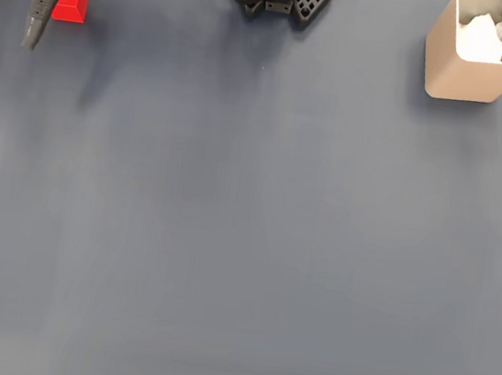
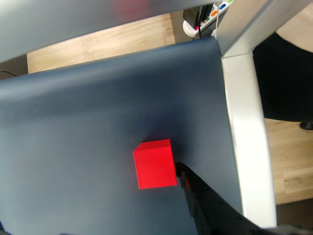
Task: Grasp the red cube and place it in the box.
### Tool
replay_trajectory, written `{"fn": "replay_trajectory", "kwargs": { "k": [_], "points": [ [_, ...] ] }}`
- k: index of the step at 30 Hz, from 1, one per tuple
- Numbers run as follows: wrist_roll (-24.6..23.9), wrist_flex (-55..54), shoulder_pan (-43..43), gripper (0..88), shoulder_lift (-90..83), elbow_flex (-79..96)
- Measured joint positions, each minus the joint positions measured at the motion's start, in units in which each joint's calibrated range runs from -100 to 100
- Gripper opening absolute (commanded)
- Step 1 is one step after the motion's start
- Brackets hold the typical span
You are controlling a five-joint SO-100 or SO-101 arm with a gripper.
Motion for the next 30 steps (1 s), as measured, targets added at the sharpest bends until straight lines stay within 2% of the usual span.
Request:
{"fn": "replay_trajectory", "kwargs": {
  "k": [30],
  "points": [
    [0.0,-2.4,-0.8,71.6,0.4,0.0]
  ]
}}
